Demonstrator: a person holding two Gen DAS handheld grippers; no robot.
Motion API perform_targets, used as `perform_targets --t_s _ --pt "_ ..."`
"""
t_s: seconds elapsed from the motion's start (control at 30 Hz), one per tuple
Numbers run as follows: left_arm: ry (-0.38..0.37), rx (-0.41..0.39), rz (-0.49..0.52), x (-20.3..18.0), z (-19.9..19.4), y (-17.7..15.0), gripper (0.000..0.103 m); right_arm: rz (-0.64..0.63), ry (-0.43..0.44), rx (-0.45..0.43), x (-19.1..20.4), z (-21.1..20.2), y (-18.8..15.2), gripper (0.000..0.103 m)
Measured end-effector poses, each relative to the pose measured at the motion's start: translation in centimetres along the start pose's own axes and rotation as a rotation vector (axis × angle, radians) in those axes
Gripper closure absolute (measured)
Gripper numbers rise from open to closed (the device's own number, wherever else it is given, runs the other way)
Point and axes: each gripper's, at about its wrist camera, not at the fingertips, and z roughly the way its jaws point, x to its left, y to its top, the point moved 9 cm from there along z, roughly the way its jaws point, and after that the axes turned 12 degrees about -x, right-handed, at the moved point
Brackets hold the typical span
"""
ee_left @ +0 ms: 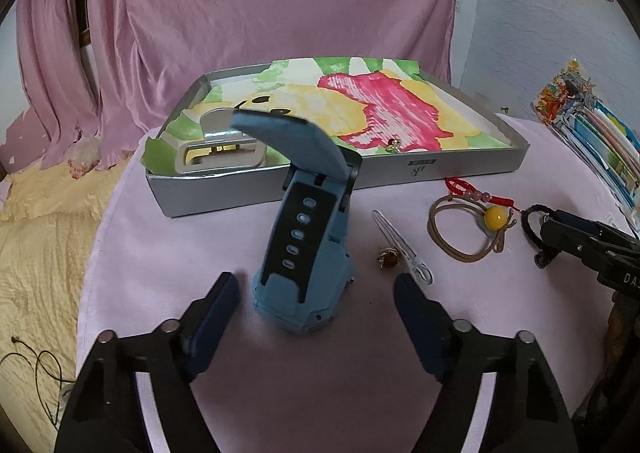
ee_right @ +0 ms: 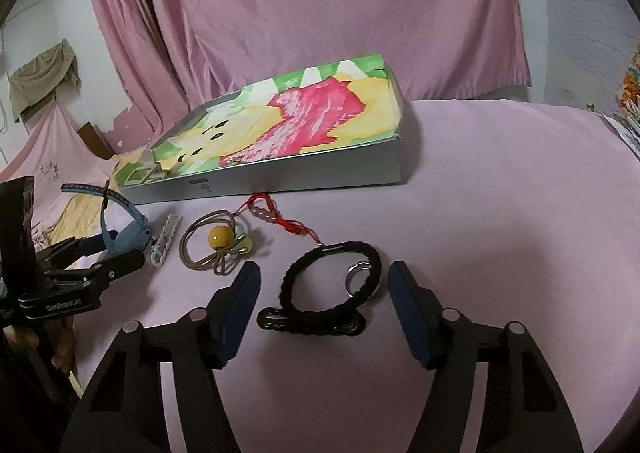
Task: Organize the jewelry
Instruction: 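Grasp the blue smartwatch with the left tool while the right tool grasps the black hair band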
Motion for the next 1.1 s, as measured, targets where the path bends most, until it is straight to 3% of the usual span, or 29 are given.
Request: perform_targets --t_s 0.37,0.43,0.9,0.97,1.1 --pt "0.036 -0.003 0.008 0.2 0.1 0.0 0.053 -0.028 0.008 -0.025 0.4 -0.2 0.2 0.074" --pt "0.036 -0.005 0.009 0.2 0.1 0.1 0.053 -0.035 0.009 -0.029 0.5 -0.2 0.2 0.082" --pt "-0.014 -0.015 0.035 -2.1 -0.3 -0.1 0.054 -0.080 0.045 0.000 1.3 0.1 -0.1 0.093" --pt "-0.020 -0.029 0.033 -2.4 -0.6 0.0 0.060 -0.085 0.047 0.009 1.3 0.1 -0.2 0.093" --pt "-0.026 -0.032 0.051 -2.8 -0.7 -0.1 0.060 -0.092 0.065 0.010 1.6 0.1 -0.3 0.098"
